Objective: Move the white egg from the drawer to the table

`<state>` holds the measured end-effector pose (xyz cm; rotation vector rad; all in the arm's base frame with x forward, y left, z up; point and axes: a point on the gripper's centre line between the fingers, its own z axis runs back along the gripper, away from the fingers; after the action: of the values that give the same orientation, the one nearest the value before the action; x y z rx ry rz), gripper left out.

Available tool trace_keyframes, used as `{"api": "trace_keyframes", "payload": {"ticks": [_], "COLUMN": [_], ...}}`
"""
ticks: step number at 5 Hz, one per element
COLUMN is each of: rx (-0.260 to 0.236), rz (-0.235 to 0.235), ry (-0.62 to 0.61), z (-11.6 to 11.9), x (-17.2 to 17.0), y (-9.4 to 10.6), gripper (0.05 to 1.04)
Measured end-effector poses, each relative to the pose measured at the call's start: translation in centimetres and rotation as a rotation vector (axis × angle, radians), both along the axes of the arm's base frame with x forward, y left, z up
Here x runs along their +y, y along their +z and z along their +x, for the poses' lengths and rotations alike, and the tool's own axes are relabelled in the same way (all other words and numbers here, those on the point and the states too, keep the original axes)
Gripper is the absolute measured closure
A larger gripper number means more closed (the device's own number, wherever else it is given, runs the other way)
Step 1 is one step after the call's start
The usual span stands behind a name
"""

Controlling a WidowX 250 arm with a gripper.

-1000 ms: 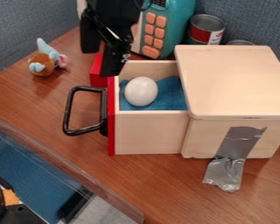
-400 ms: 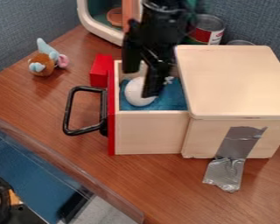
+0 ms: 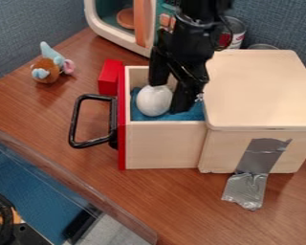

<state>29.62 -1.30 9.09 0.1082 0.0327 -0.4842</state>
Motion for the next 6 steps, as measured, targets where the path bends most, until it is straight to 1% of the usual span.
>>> {"api": "trace_keyframes", "payload": {"ticks": [1,2,3,4,5,6], "rx": [0.001,-0.002,0.024,0.025,0.042,0.072], "rz": [0.014,0.032,0.037,0.039,0.039,0.036], "ry": [-0.003,0.007,0.019,0.024,0.021,0.02], "z": [0.8,1.3,1.3,1.3,0.9,0.1], "x": [0.1,0.6,1.5,1.9,2.1,2.1], "y": [-0.5,-0.5,-1.1,-1.1,-1.4,-2.1], "gripper": [0.084,0.084,0.084,0.084,0.084,0.084]}}
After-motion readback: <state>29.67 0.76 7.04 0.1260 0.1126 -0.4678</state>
